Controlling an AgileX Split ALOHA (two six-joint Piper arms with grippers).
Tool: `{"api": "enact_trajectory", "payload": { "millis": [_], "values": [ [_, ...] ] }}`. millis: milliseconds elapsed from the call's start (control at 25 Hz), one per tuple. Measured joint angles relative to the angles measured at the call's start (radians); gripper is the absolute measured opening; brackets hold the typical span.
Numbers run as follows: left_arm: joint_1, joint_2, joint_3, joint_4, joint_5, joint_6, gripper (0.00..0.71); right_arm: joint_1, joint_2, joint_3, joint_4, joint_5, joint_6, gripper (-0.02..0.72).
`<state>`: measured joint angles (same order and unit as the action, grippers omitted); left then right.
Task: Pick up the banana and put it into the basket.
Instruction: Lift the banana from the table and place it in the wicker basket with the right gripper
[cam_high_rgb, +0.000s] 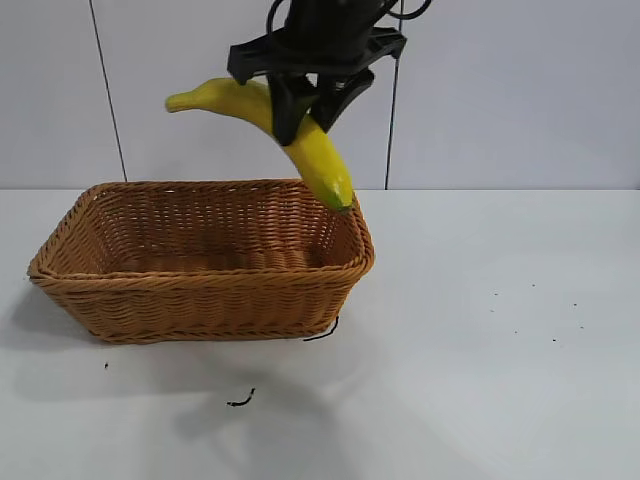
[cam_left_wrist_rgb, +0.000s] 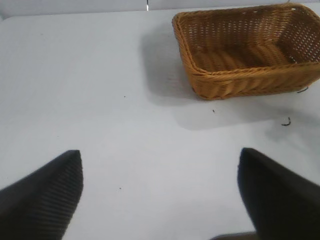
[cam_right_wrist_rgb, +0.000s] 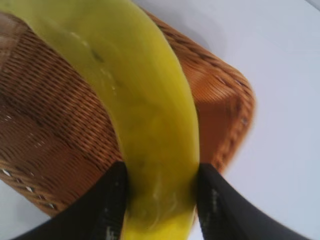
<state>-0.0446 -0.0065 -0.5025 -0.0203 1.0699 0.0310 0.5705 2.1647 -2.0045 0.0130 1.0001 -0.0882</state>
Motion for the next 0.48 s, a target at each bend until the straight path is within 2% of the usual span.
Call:
{"api": "enact_trajectory", "payload": {
  "millis": [160, 360, 480],
  "values": [
    [0.0, 0.0, 0.0, 0.0, 0.0, 0.0, 0.634, 0.026, 0.024, -0.004, 0.0, -0.086, -0.03, 0.281],
    [0.0, 0.0, 0.0, 0.0, 0.0, 0.0, 0.634, 0.037, 0.077, -0.007, 0.0, -0.112, -0.084, 0.281],
    [0.0, 0.0, 0.0, 0.0, 0.0, 0.0, 0.634, 0.037, 0.108, -0.007, -0.002, -0.131, -0.093, 0.281]
  ]
}}
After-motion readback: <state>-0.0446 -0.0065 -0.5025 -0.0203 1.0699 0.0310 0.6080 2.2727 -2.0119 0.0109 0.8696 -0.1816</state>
